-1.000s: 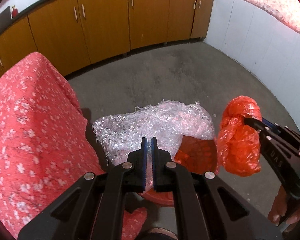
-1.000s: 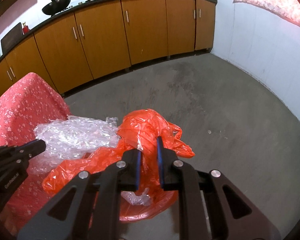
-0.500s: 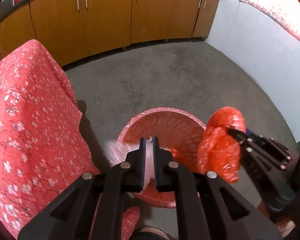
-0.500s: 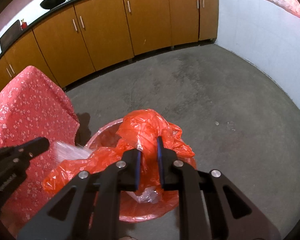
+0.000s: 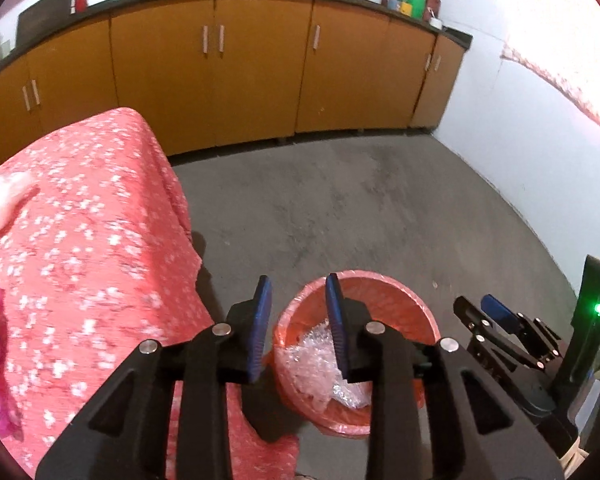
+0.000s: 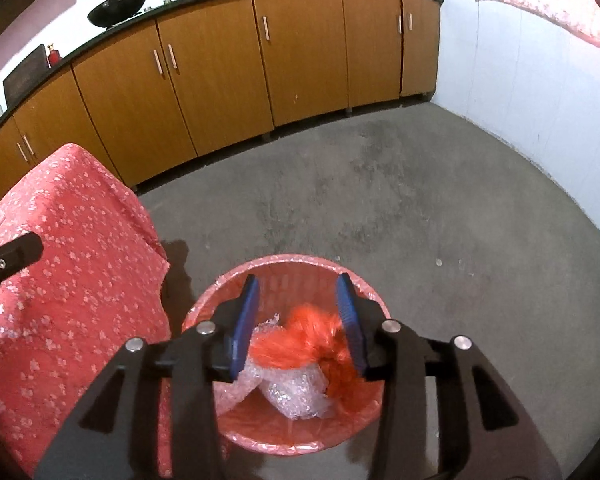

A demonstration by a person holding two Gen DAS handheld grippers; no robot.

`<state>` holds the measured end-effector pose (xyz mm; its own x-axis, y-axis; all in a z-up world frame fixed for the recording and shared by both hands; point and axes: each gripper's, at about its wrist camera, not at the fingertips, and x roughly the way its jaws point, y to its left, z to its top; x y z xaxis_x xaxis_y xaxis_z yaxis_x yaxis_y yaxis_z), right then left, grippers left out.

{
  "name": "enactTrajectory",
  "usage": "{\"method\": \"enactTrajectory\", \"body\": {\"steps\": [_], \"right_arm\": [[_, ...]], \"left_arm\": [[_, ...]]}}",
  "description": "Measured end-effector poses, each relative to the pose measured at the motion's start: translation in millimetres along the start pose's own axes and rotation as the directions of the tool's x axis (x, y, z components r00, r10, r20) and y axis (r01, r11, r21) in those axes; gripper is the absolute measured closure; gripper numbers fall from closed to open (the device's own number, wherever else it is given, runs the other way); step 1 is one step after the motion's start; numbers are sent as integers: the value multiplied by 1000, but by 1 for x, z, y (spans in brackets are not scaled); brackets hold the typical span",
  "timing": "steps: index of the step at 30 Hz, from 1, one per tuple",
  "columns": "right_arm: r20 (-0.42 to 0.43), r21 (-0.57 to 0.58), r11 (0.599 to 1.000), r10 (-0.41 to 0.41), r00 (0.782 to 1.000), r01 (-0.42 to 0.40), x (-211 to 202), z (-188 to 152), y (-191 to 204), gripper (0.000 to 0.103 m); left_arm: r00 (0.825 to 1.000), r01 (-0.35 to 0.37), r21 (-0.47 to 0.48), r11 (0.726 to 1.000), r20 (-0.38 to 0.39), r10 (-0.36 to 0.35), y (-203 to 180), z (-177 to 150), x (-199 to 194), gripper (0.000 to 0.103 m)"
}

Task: Collect trash
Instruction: 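Carry both bags over the orange basket and open both tools to drop them, then return to the table and grasp the purple bag with the right tool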

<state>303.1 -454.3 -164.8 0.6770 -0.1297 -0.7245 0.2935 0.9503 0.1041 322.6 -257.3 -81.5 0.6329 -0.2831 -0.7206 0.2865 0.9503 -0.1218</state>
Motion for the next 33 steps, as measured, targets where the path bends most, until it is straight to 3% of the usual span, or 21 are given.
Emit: {"method": "enactTrajectory", "body": {"steps": [9,16,21,27,30,33], "right_arm": [[45,-44,998,52,998,-50,-39,11,33,62],[75,-146,969,214,974,-201,-81,21,109,62],[45,-240,905,371,927,-351,-109,14,191,62],[-29,-334,815,494,869,-474,-129,-10,287,61],[-59,-368,784,517,854,-500,-133,-23,321,50],[-72,-399,777,503,861,-487,-130,-31,344,46]], "left_arm": [[998,-6,-32,999,62,8,39,-7,-53,72],[986,-70,-119,990,143,87,118,-20,-122,68],[946,-236,-182,955,184,268,198,-35,-163,64],[881,-392,-280,876,160,445,280,-60,-189,61],[870,-405,-329,853,148,470,308,-72,-199,55],[869,-403,-362,841,139,476,332,-79,-202,54]]}}
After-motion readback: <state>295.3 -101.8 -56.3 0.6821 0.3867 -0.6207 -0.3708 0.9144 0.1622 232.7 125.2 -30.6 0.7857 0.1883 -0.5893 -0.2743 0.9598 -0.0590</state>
